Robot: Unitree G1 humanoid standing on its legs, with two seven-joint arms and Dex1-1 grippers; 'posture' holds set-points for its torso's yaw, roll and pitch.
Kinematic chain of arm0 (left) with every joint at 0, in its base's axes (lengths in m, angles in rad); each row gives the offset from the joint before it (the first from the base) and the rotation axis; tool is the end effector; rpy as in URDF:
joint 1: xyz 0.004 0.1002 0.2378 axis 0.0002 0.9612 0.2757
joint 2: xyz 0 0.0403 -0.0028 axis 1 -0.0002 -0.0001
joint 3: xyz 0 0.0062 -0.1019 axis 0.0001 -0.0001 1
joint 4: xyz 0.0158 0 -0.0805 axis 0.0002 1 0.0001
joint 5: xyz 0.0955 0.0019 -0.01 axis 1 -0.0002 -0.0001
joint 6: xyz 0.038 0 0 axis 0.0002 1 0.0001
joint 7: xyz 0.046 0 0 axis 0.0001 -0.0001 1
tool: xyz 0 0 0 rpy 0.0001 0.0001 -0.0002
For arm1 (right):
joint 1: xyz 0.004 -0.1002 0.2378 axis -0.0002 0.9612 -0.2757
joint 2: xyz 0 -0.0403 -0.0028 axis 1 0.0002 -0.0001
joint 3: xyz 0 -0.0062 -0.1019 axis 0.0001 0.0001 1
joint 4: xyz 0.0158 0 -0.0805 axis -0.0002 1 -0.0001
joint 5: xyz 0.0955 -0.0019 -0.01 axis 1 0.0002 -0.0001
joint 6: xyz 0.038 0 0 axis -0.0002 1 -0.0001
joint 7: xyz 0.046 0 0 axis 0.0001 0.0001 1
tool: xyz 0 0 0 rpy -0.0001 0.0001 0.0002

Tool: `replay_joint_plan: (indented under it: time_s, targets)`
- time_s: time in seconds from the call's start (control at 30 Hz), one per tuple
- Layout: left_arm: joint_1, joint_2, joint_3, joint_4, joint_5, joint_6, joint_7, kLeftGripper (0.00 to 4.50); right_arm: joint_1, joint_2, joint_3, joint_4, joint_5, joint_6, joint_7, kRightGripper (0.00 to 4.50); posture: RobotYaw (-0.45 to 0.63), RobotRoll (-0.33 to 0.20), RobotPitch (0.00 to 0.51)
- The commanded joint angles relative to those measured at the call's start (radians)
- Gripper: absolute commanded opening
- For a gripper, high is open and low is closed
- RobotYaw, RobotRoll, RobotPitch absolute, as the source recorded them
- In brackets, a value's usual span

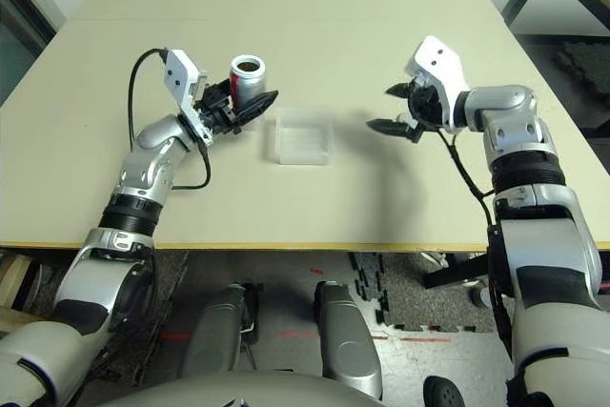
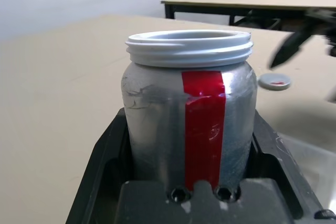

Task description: Pour the medicine from the bottle into the box.

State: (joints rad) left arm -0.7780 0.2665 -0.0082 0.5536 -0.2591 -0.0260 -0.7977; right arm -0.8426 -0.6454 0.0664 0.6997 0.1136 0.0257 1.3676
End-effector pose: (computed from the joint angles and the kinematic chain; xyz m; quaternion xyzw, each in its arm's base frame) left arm 0.3300 0.1668 0.1556 0.0527 -0.1068 -0.4193 0.9000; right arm 0.3254 -0.2658 0.1903 -0.2250 0.0922 0.5389 0.8065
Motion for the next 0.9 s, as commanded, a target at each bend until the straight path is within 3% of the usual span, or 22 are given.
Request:
replay_joint_plan:
  time_s: [0.03, 0.3, 0.5, 0.6, 0.77, 0.83, 0.9]
  targets:
    - [-0.023, 0.020, -0.002, 0.036, 0.031, -0.005, -0.004, 2.71, 0.018, 0.016, 0.004, -0.066, 0.042, 0.002, 0.051, 4.50, -0.08, 0.000, 0.131]
    - [-0.066, 0.059, -0.025, 0.069, 0.086, -0.018, -0.006, 2.71, 0.025, 0.047, 0.017, -0.070, 0.036, -0.011, 0.052, 4.50, -0.08, 0.000, 0.119]
    - [-0.095, 0.077, -0.093, 0.110, 0.215, -0.057, 0.039, 2.71, 0.029, 0.067, 0.009, -0.071, 0.042, 0.000, 0.037, 4.50, -0.08, 0.000, 0.116]
    - [-0.114, 0.103, -0.189, 0.122, 0.336, -0.133, 0.031, 2.71, 0.029, 0.074, 0.005, -0.070, 0.045, 0.011, 0.030, 4.50, -0.08, 0.000, 0.119]
    - [-0.196, 0.141, -0.328, 0.214, 0.594, -0.307, 0.220, 2.71, 0.028, 0.082, -0.001, -0.070, 0.054, 0.030, 0.016, 4.50, -0.07, 0.000, 0.122]
    - [-0.246, 0.171, -0.431, 0.246, 0.768, -0.414, 0.353, 2.71, 0.027, 0.084, -0.001, -0.067, 0.057, 0.038, 0.010, 4.50, -0.07, 0.000, 0.122]
    - [-0.322, 0.210, -0.588, 0.259, 1.019, -0.518, 0.545, 2.71, 0.025, 0.086, -0.001, -0.060, 0.059, 0.043, 0.003, 4.50, -0.07, 0.000, 0.124]
